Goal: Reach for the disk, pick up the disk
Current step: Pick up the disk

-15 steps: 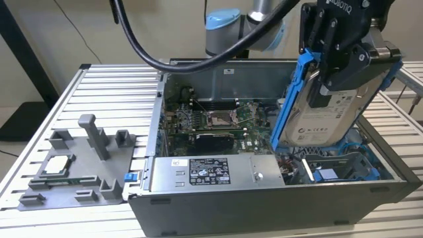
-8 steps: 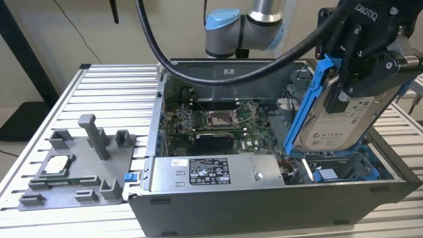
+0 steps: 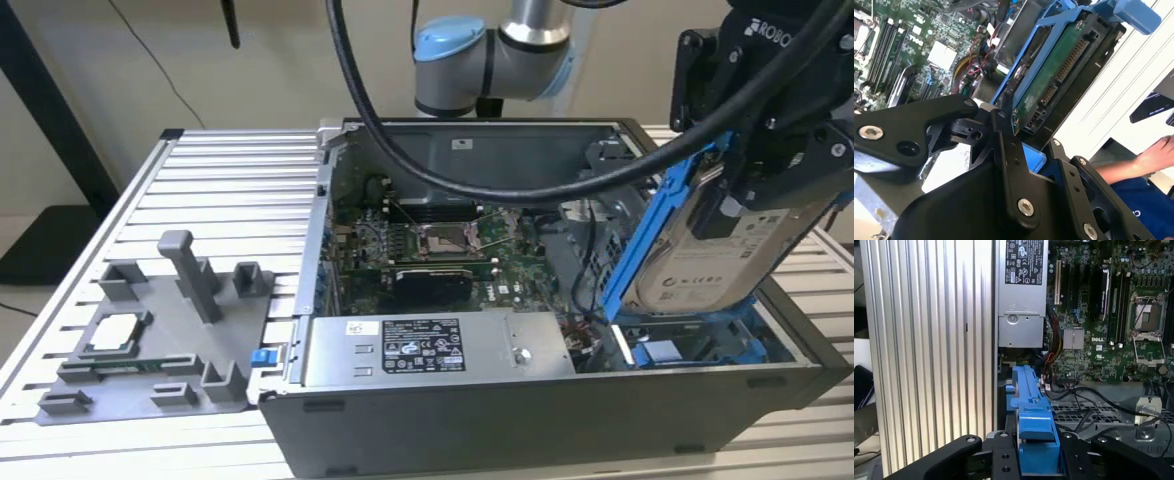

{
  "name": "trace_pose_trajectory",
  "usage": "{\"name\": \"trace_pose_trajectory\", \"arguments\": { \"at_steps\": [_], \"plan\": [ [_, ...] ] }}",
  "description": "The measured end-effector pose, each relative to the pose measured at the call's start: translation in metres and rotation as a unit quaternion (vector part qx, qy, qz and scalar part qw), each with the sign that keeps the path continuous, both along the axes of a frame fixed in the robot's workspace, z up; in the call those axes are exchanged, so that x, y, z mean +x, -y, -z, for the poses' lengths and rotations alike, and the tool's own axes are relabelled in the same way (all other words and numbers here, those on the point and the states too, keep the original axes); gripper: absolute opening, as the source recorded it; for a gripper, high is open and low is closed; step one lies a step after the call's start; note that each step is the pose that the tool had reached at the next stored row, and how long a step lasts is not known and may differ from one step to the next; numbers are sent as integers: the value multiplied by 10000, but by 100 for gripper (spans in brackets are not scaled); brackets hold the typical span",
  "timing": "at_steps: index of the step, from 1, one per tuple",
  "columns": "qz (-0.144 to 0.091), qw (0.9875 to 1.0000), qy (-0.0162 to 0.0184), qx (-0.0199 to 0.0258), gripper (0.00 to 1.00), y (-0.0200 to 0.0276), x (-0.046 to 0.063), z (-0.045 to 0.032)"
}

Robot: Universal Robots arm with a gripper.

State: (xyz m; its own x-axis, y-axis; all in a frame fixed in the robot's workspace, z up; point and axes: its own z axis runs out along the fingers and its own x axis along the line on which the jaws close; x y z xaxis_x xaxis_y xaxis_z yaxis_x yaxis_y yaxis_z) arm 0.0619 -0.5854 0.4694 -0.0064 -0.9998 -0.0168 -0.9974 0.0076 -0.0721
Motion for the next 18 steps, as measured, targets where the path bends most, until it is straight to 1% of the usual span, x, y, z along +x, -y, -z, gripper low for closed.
{"name": "trace_pose_trajectory", "arguments": {
  "at_steps": [10,13,18],
  "plan": [
    [0,10000,0,-5,0,31,216,112],
    [0,10000,0,-7,0,34,247,136],
    [0,10000,0,-7,0,35,255,139]
  ]
}}
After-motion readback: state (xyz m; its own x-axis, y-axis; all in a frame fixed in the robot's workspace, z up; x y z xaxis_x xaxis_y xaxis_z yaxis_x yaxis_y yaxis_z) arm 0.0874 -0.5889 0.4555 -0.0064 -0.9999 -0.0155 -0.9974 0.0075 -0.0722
